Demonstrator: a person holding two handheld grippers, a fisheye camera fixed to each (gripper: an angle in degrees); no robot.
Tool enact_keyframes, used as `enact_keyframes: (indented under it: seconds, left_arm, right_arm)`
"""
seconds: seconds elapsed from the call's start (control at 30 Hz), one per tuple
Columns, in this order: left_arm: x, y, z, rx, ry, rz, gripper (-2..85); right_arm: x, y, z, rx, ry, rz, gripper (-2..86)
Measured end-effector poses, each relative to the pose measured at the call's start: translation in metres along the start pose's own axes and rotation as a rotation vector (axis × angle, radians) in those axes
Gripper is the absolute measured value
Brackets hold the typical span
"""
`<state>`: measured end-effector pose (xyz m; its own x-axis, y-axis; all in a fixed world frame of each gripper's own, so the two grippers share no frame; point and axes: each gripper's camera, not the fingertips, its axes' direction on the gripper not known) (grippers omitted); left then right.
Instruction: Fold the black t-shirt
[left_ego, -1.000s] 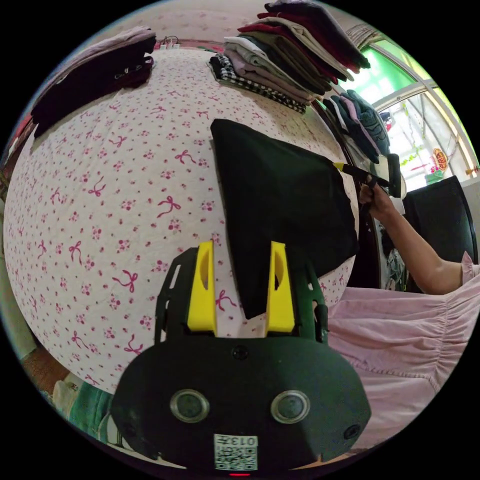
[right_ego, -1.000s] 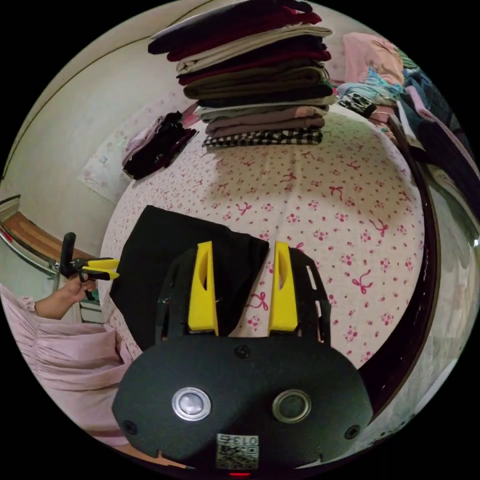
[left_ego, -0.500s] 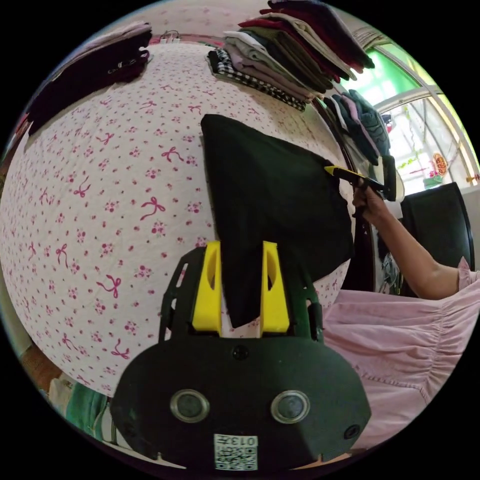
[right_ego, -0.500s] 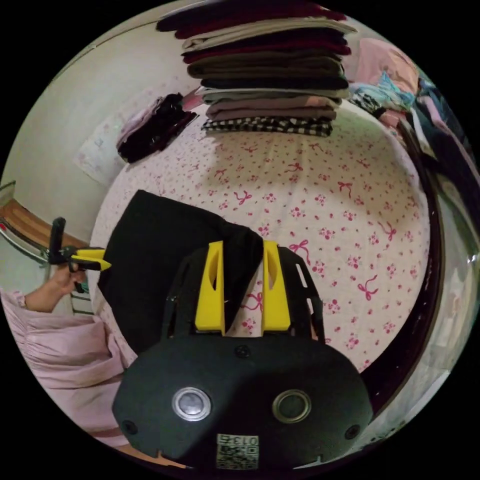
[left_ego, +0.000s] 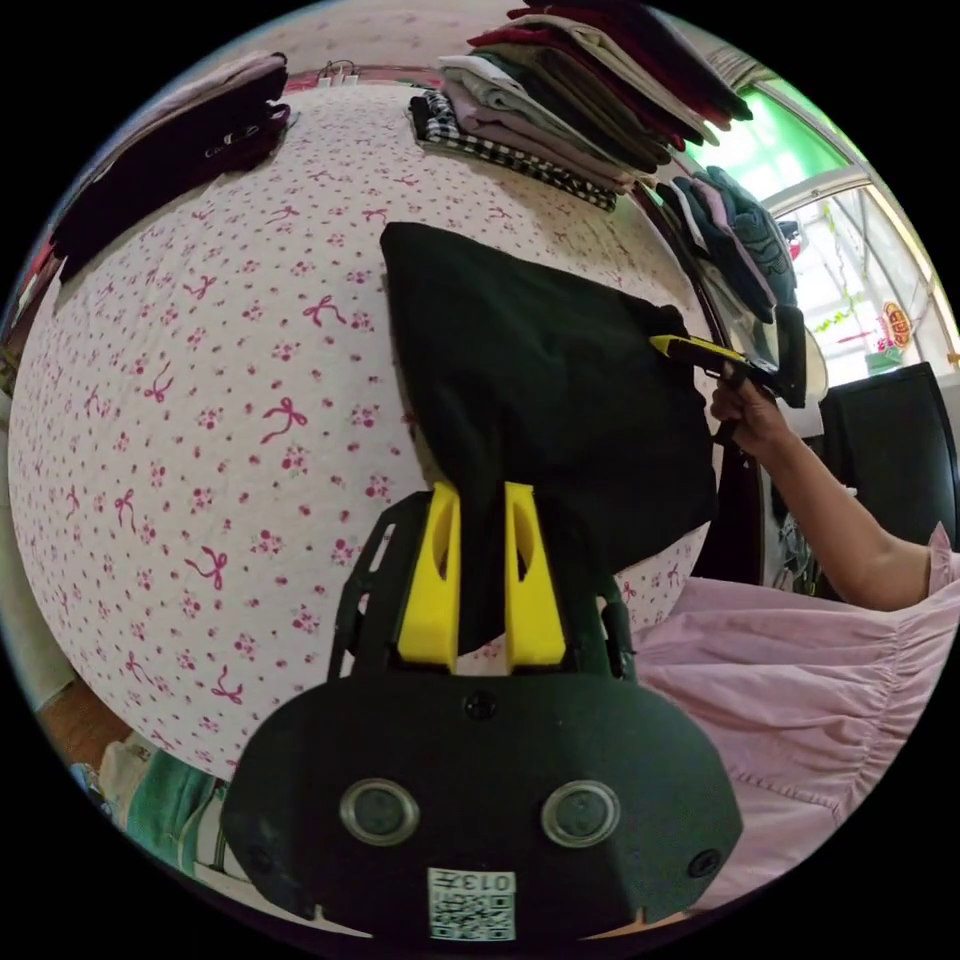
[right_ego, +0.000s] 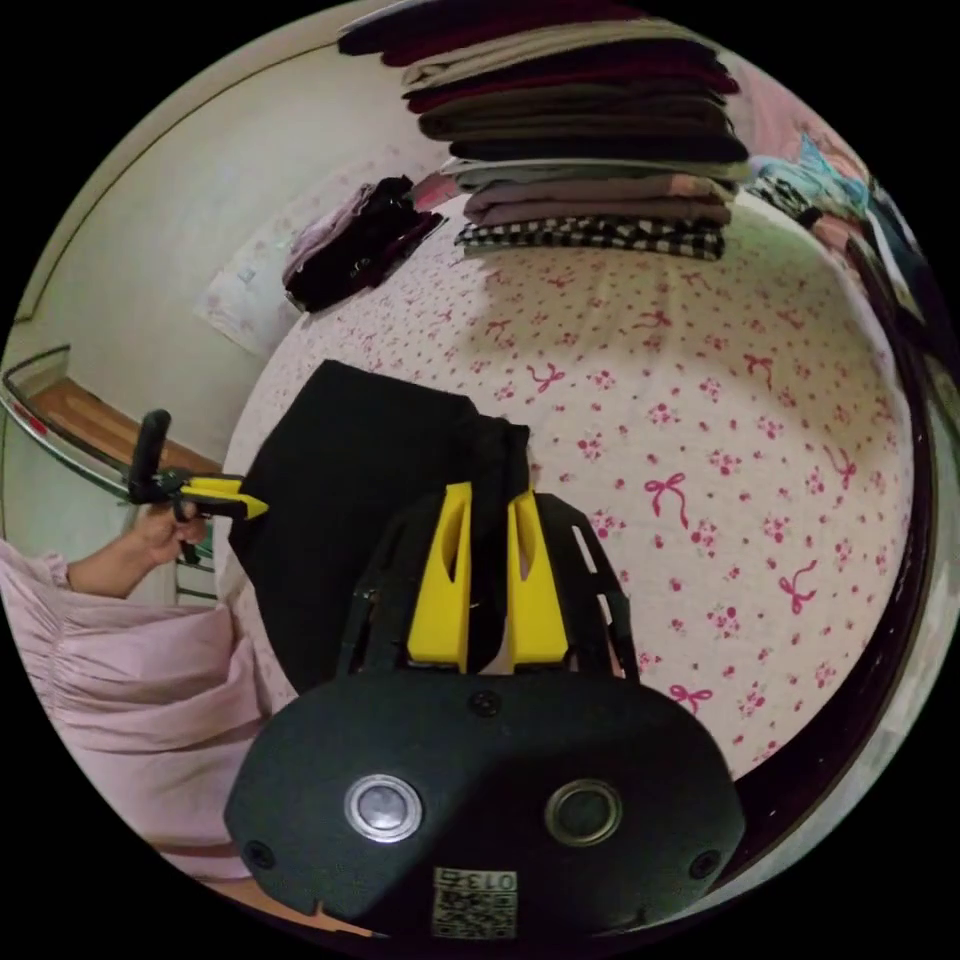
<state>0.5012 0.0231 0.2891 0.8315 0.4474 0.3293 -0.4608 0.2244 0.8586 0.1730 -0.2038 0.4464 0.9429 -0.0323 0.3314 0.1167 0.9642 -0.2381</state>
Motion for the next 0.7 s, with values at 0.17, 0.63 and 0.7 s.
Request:
enact_keyframes:
  seconds: [0.17,0.63,0.7]
  left_arm:
    - [0.008,0.016,-0.051,0.11,0.052,0.001,4.4]
    - [-0.095,0.007,-0.274,0.449,-0.031,0.147,3.9]
    - [-0.131,-0.012,-0.304,0.482,-0.05,0.165,4.0]
  right_arm:
    - [-0.051,-0.016,-0.008,0.062,0.121,-0.068,0.8]
    - [-0.256,-0.197,-0.039,0.375,0.176,-0.384,0.4]
    - [-0.282,-0.244,-0.026,0.388,0.188,-0.403,0.4]
